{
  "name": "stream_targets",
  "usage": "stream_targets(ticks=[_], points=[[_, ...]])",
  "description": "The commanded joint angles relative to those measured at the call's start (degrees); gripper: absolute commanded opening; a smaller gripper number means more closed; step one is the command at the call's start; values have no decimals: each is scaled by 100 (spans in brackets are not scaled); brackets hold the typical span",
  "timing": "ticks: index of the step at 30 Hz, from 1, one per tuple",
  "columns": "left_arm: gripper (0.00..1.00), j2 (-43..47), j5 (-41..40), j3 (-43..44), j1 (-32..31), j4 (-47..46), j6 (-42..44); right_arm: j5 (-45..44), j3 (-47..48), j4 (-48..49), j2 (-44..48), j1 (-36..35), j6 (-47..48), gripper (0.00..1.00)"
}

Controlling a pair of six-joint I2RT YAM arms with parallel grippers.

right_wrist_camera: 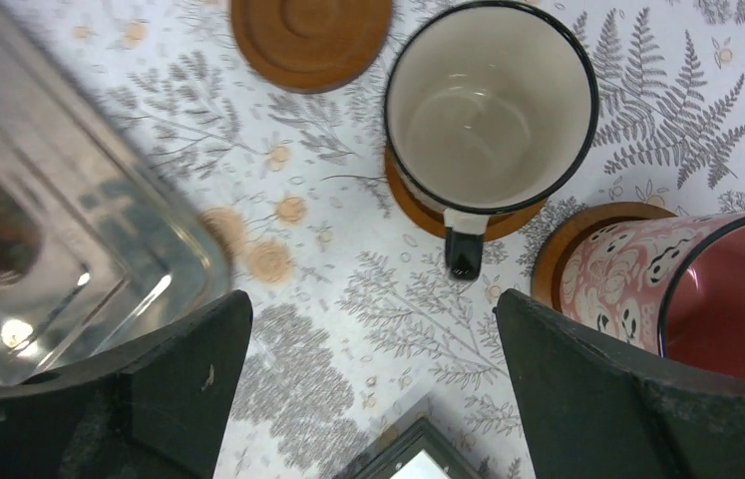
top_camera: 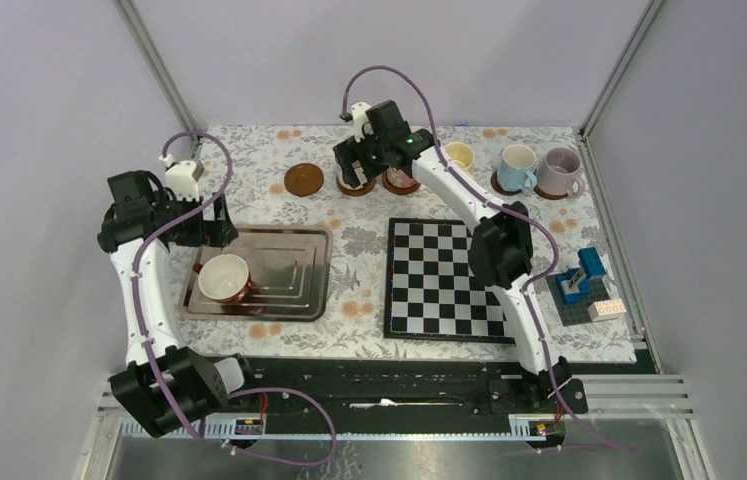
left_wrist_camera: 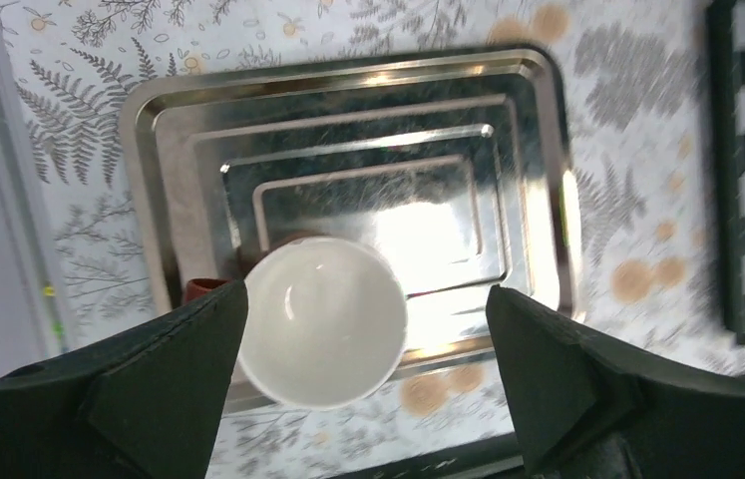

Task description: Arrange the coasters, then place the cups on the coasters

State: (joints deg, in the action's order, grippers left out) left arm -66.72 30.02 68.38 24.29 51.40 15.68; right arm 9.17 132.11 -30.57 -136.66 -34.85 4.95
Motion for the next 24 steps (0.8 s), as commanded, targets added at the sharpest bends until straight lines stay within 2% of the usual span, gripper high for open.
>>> stream_targets(ticks=[1,4,7,11,19,24], points=[[99,-201,-40,421,54,1115,2621,817,28,-454,779,14,241,100],[99,-209,-262,232,210,1424,3965,1220,-66,-659,1018,18,369,99],[99,-232,-380,40,489,1537,4920,1503,-375,-656,1312,14,384,99],[99,-528,-333,203,991,1984,6018,1777,-897,-528,1701,13,352,100],[87,-1308,-647,195,1436,1968,7268,1988,-1367,-575,2132,13,444,100],[82,-1540,-663,66,1604,1887,8431,2076,-1622,-591,2342,18,471,100]])
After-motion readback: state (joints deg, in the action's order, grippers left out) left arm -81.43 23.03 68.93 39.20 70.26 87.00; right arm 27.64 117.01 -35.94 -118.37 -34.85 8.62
